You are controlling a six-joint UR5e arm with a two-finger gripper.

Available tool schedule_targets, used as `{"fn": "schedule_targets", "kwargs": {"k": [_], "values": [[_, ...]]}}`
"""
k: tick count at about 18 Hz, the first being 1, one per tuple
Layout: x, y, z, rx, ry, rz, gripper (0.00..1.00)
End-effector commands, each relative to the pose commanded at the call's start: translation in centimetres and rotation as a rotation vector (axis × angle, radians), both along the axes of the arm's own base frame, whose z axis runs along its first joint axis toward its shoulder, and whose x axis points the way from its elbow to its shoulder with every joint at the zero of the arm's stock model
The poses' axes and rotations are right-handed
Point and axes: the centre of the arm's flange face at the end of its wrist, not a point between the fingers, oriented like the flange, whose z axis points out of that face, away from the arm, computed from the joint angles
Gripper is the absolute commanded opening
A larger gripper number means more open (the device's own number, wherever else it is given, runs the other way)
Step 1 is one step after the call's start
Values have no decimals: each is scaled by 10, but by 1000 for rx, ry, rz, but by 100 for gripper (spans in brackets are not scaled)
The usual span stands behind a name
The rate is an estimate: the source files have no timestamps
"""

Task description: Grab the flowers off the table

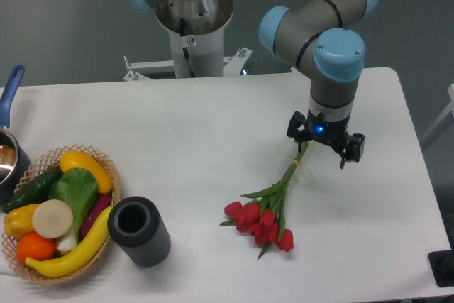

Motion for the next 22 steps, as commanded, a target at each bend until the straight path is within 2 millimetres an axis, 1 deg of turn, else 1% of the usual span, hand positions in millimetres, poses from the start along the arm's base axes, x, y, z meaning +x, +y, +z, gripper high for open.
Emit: {"fn": "schedule_targets", "kwargs": {"k": [4,7,8,11,12,17,20,22], "values": [[0,-1,-1,2,-3,1,100],[4,-1,-6,-1,-10,0,100],[5,-2,-9,0,-5,-2,100],[13,-10,-30,9,1,6,100],[16,-11,-33,12,7,6,100],[23,-10,-43,14,10,9,100],[26,-9,-54,4,-7,-1,100],[29,-4,-70,-10,-31,-13,100]]}}
